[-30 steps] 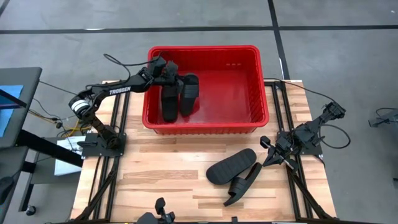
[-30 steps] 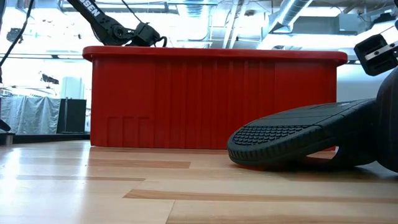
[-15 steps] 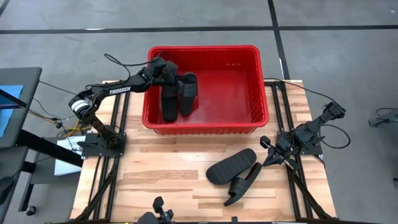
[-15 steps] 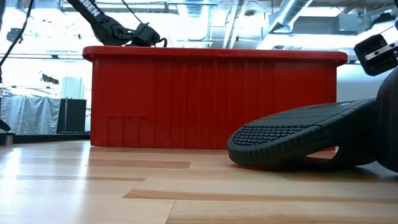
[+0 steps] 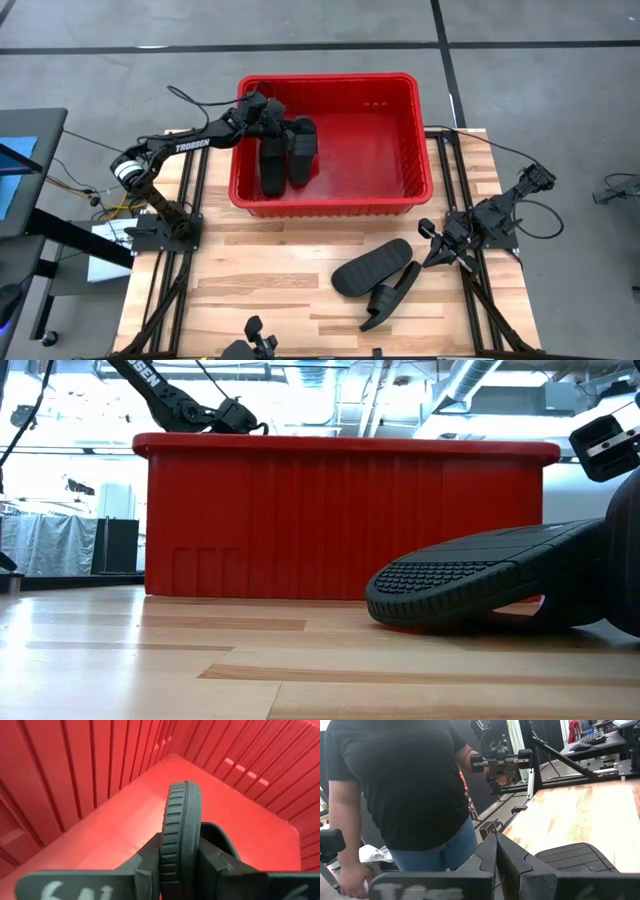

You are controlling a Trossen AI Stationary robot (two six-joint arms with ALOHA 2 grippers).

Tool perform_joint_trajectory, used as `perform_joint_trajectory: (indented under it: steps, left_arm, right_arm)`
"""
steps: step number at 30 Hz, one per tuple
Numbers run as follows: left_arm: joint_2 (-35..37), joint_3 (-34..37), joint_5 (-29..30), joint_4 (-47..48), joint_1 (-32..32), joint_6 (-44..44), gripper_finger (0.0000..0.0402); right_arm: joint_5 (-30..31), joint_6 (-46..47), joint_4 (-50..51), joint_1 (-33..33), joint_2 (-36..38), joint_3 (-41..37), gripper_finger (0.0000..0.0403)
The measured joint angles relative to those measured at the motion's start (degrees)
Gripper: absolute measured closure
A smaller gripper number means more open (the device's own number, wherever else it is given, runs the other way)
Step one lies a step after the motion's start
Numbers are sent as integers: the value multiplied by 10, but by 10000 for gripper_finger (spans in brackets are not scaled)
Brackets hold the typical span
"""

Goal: Pick and place slides into bin
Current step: Put the black slides into the red bin

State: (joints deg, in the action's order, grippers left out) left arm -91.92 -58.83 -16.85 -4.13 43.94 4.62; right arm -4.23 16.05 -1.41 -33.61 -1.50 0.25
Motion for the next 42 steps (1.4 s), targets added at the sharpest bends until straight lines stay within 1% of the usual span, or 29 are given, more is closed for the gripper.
perform_joint_trajectory:
  steps: [6, 15, 29, 42]
  left_arm:
    - [0, 0, 1, 8, 0, -22, 332]
    - [-1, 1, 36, 10, 1, -46, 319]
    - [-1, 1, 43, 9, 5, -67, 268]
    - [-2, 1, 56, 24, 7, -90, 264]
  right_arm:
    - [0, 0, 0, 0, 0, 0, 403]
    - [0, 0, 0, 0, 0, 0, 403]
    - [0, 0, 0, 0, 0, 0, 403]
    - [0, 0, 0, 0, 0, 0, 403]
